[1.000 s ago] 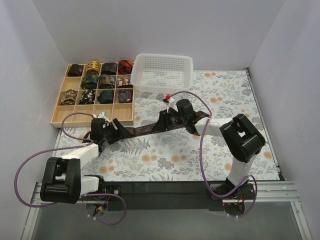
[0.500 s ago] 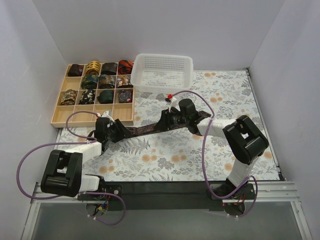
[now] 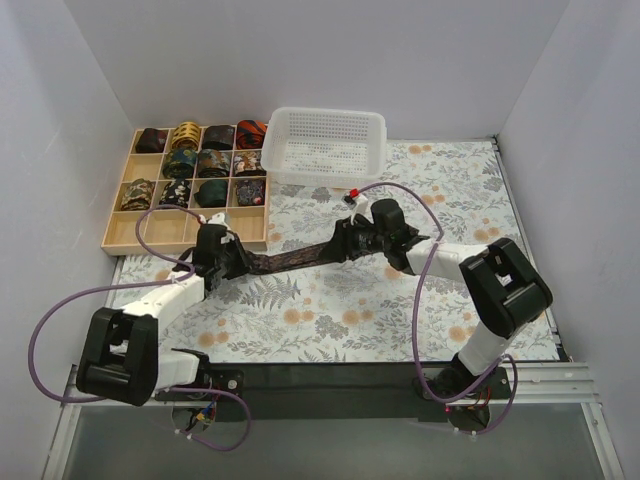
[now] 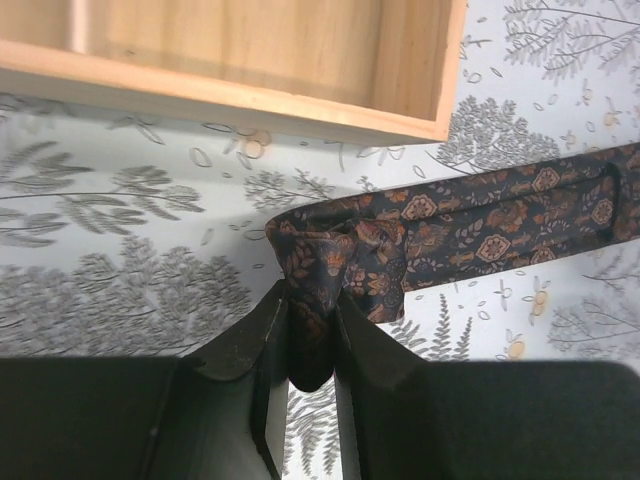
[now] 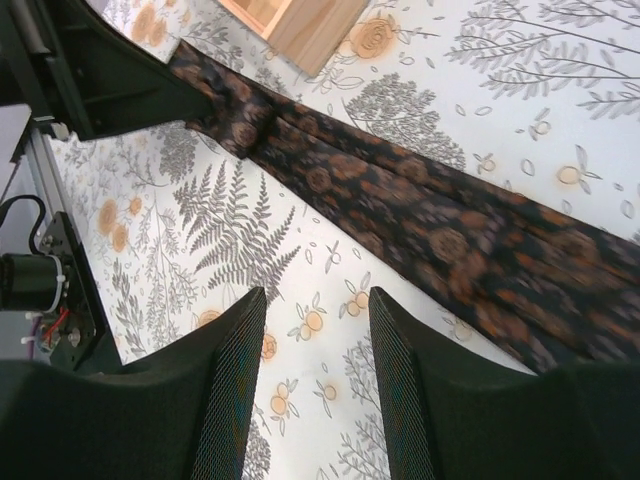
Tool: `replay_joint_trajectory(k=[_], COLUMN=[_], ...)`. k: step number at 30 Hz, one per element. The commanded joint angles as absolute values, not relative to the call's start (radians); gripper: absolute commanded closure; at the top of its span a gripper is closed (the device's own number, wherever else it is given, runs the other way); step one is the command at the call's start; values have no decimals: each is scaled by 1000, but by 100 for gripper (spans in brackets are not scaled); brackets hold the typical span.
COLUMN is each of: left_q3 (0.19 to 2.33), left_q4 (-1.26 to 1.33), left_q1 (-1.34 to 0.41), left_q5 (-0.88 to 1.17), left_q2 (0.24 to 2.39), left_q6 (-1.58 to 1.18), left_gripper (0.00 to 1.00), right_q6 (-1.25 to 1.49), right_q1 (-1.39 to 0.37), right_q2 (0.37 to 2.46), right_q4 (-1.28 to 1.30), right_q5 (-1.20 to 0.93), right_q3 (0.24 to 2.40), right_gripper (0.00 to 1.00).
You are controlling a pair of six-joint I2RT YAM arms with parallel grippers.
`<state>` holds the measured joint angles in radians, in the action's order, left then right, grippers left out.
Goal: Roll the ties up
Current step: Roll the tie
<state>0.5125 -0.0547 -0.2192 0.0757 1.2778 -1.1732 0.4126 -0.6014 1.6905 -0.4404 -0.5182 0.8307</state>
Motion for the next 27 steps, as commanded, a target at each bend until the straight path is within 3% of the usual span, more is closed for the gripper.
replay_joint_trajectory(k=[1, 9, 18, 27], left_q3=[586, 753, 958, 1138], left_q4=[-241, -486, -699, -893], left_q1=[-221, -331, -504, -678], left_q5=[-61, -342, -701, -877], left_q2=[1206, 1267, 1495, 1755], left_q6=[-1063, -939, -922, -1020], left_gripper=[97, 97, 97, 95], right_q6=[374, 308, 301, 299], right_q1=[-578, -552, -535, -482], right_q2=[1623, 1534, 1465, 1410], right_q4=[-428, -298, -275, -272], right_q5=[-482, -385, -367, -371], right_q3=[804, 778, 732, 695], right_gripper=[55, 55, 55, 55])
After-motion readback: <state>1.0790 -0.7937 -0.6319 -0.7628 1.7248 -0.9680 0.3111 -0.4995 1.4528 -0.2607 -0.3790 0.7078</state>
